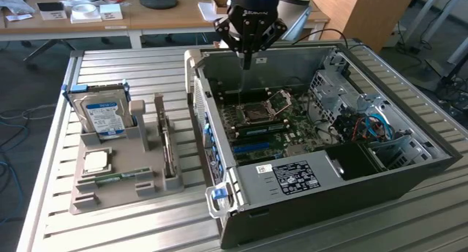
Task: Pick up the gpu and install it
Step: 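Reach for the gpu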
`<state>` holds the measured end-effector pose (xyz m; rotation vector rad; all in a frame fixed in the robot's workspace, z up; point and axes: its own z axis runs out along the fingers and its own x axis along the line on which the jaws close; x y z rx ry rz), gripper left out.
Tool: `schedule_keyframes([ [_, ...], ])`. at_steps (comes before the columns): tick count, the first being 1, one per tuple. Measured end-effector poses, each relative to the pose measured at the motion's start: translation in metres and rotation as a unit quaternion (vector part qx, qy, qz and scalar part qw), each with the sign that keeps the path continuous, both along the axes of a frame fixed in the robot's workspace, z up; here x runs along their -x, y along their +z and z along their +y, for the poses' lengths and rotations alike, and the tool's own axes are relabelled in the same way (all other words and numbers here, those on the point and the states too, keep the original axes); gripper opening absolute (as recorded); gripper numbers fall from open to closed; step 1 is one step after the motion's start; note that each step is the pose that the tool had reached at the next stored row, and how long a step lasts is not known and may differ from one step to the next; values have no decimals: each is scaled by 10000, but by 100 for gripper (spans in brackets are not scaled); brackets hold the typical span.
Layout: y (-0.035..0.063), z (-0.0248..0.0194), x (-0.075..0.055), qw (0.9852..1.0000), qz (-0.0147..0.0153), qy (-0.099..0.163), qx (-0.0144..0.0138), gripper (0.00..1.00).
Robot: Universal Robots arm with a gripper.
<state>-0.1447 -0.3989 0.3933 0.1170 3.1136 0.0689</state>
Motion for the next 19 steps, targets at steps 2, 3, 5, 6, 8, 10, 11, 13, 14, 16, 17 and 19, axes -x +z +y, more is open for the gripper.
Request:
schedule_keyframes([
  [2, 0, 0, 40, 10000, 0, 0, 0, 11],
  [3, 0, 0, 68, 10000, 1, 1, 0, 11],
  [5, 0, 0, 121, 10000, 0, 1, 0, 11],
  [6, -1, 0, 149, 10000, 0, 0, 0, 11],
  [8, -1, 0, 204, 10000, 0, 0, 0, 11],
  [10, -1, 0, 270, 10000, 0, 1, 0, 11],
  [11, -2, 0, 304, 10000, 0, 1, 0, 11],
  [13, -3, 0, 372, 10000, 0, 0, 0, 11],
  [14, -3, 0, 407, 10000, 0, 0, 0, 11],
  [16, -5, 0, 485, 10000, 0, 1, 0, 11],
  [17, -5, 0, 522, 10000, 0, 0, 0, 11],
  [19, -8, 0, 591, 10000, 0, 0, 0, 11],
])
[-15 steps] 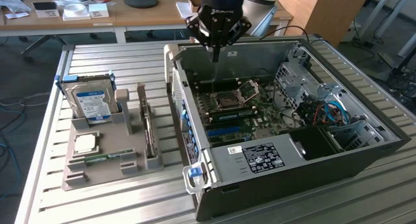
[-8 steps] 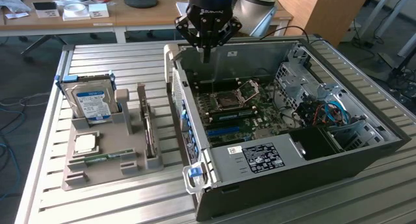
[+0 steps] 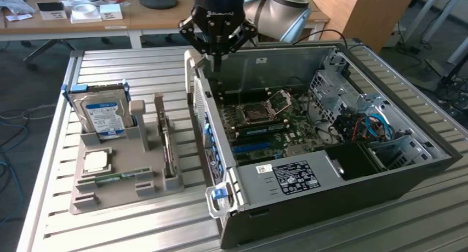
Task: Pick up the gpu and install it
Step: 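Reach for the gpu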
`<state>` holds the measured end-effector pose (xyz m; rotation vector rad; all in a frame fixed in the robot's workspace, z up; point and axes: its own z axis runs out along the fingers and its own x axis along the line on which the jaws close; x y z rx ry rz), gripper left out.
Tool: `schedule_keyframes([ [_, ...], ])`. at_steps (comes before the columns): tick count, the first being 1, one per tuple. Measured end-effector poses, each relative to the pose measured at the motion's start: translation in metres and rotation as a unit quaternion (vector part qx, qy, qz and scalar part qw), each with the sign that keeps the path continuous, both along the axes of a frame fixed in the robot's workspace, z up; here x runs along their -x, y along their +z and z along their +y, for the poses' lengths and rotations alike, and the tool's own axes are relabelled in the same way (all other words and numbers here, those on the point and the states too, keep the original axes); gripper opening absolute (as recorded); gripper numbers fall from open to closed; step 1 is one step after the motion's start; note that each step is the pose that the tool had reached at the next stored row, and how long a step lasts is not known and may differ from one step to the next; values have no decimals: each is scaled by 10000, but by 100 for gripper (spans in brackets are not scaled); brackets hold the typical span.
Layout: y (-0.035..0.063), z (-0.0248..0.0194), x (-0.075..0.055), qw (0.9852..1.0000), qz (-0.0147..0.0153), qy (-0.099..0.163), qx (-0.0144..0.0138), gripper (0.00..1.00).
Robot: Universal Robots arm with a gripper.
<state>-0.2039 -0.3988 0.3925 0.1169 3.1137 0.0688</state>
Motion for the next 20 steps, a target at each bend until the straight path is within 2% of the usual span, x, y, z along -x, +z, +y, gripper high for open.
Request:
schedule_keyframes([
  [11, -14, 6, 442, 10000, 0, 1, 0, 11],
  [20, -25, 13, 729, 10000, 0, 0, 0, 11],
])
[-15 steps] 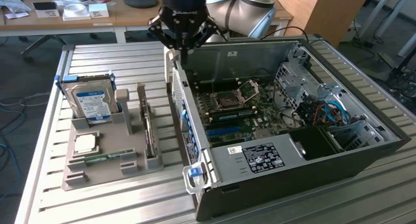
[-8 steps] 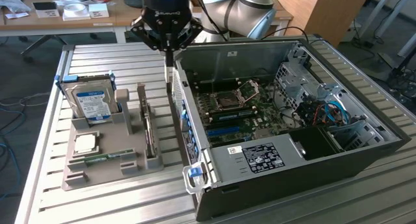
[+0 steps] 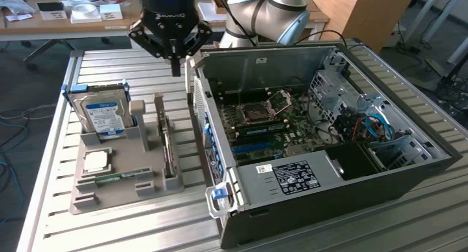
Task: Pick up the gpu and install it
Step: 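Reach for the gpu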
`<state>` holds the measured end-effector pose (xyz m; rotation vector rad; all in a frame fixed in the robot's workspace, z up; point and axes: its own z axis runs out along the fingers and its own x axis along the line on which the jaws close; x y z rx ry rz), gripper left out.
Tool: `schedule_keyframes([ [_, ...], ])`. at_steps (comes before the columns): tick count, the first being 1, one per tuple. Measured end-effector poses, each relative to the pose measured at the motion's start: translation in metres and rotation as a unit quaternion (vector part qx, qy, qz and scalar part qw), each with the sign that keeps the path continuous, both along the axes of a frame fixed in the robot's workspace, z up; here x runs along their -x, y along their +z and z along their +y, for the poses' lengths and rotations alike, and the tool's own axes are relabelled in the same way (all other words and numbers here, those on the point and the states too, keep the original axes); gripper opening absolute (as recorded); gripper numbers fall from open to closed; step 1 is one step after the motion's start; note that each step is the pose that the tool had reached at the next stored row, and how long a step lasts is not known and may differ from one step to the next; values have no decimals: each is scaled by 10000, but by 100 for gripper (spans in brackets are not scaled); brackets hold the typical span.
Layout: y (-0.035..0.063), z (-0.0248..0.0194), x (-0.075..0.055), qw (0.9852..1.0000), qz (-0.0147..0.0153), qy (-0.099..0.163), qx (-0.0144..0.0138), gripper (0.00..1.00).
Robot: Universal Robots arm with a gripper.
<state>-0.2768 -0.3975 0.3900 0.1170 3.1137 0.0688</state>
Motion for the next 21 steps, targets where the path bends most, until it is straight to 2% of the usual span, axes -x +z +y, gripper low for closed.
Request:
schedule_keyframes([
  [12, -20, 3, 276, 10000, 0, 0, -1, 11],
  [18, -20, 2, 282, 10000, 0, 1, 0, 11],
  [21, -20, -23, 283, 10000, 1, 1, 0, 11],
])
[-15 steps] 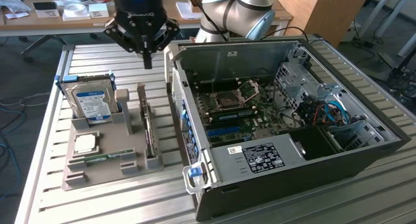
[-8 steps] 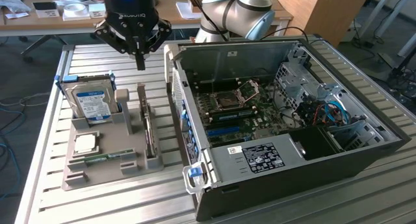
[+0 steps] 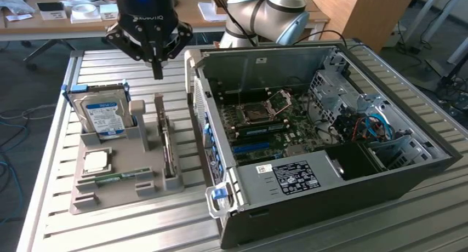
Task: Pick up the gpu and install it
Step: 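Reach for the gpu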
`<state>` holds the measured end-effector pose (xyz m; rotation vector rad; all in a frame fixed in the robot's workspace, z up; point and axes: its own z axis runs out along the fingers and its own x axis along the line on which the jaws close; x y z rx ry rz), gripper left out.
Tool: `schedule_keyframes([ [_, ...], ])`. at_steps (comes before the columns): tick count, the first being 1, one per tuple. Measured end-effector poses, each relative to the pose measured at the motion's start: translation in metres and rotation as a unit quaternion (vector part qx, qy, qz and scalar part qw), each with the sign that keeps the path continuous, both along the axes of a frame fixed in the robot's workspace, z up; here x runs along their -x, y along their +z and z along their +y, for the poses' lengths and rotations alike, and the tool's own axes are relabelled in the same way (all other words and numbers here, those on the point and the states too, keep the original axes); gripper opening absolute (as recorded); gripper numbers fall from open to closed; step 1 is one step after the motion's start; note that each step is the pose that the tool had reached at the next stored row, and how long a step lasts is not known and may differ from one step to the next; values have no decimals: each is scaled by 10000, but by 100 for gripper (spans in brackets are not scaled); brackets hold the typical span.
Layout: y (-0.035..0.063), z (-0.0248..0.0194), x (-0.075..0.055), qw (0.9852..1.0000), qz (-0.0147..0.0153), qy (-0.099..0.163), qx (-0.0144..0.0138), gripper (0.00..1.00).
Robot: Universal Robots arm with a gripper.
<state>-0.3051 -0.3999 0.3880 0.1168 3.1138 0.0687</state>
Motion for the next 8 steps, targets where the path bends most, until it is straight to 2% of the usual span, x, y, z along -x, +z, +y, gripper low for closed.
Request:
schedule_keyframes([
  [8, -2, -178, 6, 10000, 0, -1, 0, 11],
])
